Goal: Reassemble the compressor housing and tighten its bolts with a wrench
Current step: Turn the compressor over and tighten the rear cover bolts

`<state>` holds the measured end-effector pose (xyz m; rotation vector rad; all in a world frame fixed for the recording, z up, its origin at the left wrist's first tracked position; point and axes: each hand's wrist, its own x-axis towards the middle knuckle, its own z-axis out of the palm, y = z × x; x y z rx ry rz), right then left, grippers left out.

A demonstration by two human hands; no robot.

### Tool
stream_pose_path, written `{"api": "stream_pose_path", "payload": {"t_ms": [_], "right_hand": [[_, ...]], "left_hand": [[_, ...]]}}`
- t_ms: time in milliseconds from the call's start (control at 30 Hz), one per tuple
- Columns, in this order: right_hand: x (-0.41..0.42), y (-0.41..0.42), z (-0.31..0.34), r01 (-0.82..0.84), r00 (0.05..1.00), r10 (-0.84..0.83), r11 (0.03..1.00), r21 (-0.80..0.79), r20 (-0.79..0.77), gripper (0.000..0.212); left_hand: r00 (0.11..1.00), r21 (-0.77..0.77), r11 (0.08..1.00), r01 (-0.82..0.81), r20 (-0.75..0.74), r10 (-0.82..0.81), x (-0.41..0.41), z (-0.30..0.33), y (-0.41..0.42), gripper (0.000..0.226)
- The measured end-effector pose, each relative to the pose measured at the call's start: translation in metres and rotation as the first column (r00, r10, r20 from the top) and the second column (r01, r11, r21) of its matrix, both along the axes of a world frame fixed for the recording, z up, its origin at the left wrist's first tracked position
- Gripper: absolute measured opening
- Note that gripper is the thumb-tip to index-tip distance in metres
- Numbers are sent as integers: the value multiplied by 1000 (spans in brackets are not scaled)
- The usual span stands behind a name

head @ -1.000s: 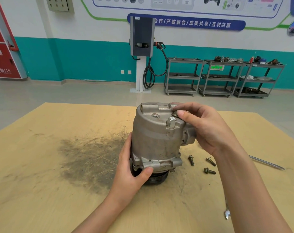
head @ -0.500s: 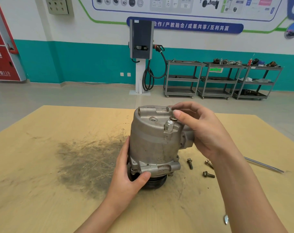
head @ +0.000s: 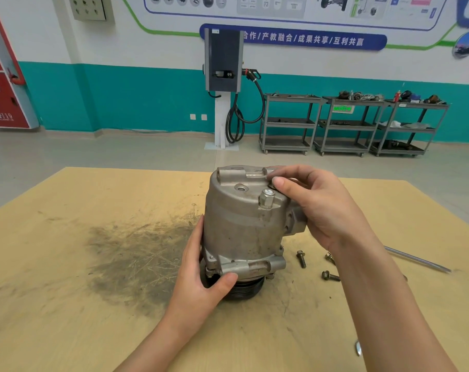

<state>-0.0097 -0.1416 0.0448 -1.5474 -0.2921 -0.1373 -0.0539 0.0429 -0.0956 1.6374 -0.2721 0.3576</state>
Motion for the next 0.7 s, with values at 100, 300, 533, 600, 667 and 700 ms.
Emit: {"api": "stream_pose_path", "payload": {"t_ms": [100, 300, 533, 600, 667, 700], "right_hand": [[1, 3, 0, 46, 999, -46, 999, 4, -13, 10], [1, 8, -3, 108, 994, -108, 994, -24, 9, 9], [-2, 7, -1, 116, 993, -116, 992, -52, 1, 17], [-3, -1, 2, 50, 999, -50, 997, -53, -13, 8], [-3, -9, 3, -14, 1000, 14, 999, -46, -5, 5], [-3, -11, 4, -46, 999, 46, 998, -35, -6, 11]], "left_hand": [[1000, 1, 1000, 1, -4, -1, -1, 0, 0, 113], [1000, 0, 1000, 0, 28, 0, 2, -4, 1, 110], [1000, -23, 1000, -6, 28, 7, 0, -1, -1, 111], [1000, -19, 1000, -7, 24, 8, -1, 0, -1, 111], [1000, -7, 1000, -11, 29, 11, -1, 1, -1, 111], [1000, -3, 1000, -12, 28, 13, -1, 1, -1, 111]]}}
